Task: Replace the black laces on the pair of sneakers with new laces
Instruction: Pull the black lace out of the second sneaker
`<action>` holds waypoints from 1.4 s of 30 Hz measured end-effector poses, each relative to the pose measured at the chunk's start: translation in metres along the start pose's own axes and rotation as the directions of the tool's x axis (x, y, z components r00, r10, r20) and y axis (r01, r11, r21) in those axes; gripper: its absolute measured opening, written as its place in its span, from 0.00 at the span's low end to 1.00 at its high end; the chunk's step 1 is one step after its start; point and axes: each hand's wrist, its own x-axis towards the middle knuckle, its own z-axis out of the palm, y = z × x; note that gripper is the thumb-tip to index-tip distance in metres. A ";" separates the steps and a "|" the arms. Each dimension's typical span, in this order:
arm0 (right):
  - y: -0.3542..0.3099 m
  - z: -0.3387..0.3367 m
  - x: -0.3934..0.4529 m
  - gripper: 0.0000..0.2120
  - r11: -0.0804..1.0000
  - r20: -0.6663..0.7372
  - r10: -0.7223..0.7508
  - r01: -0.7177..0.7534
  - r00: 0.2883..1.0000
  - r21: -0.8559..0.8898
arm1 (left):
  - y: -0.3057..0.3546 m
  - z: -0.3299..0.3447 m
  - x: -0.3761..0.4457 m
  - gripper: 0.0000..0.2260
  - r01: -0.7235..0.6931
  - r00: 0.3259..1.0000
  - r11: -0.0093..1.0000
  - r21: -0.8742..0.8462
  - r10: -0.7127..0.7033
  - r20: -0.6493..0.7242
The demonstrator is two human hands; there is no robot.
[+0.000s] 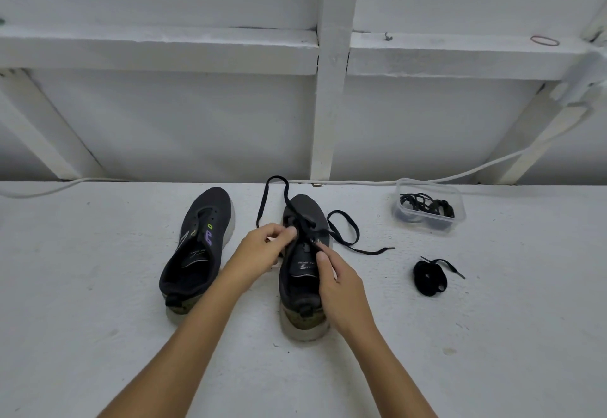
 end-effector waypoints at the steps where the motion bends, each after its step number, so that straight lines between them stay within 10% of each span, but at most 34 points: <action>1: 0.000 0.000 0.000 0.15 1.000 0.000 0.000 0.000 1.000 -0.004 | -0.001 0.000 0.000 0.07 -0.041 0.999 0.998 0.039 0.041 0.007; 8: 0.000 -0.001 0.001 0.15 0.997 0.013 -0.007 0.007 1.000 -0.070 | 0.007 -0.018 0.017 0.05 -0.110 0.875 0.987 0.119 0.153 -0.459; 14: -0.004 0.000 0.000 0.14 0.999 0.010 0.001 -0.001 1.000 -0.054 | 0.007 -0.007 0.000 0.08 -0.016 1.000 0.997 0.081 0.016 -0.002; 17: -0.004 -0.001 0.000 0.14 0.999 0.011 0.015 -0.015 1.000 -0.040 | 0.010 0.001 0.002 0.06 -0.105 0.972 0.987 0.123 0.128 -0.196; 21: -0.003 -0.001 -0.002 0.14 0.998 0.015 0.020 -0.020 1.000 -0.055 | 0.019 -0.014 0.011 0.06 -0.074 0.827 0.940 -0.333 -0.129 -0.547; 27: -0.005 -0.001 -0.001 0.13 0.998 0.010 0.012 -0.012 1.000 -0.064 | 0.011 -0.005 -0.009 0.05 0.037 0.999 0.999 -0.018 -0.037 0.012; 31: -0.003 0.000 -0.001 0.15 0.997 0.014 0.012 -0.011 1.000 -0.076 | 0.009 0.002 0.004 0.04 -0.069 0.949 0.998 -0.015 0.061 -0.309; 34: -0.002 -0.001 -0.001 0.15 0.996 0.015 0.019 -0.018 1.000 -0.083 | 0.017 -0.014 0.015 0.06 -0.137 0.779 0.888 -0.440 -0.178 -0.601; 39: -0.001 0.000 0.000 0.16 0.997 0.006 0.030 -0.030 1.000 -0.074 | 0.013 -0.012 0.000 0.12 0.212 0.971 0.955 -0.205 -0.230 -0.069; 42: -0.001 0.001 0.001 0.16 0.996 0.003 0.017 -0.017 1.000 -0.082 | 0.007 -0.001 -0.005 0.06 0.130 0.991 0.982 -0.137 -0.130 0.005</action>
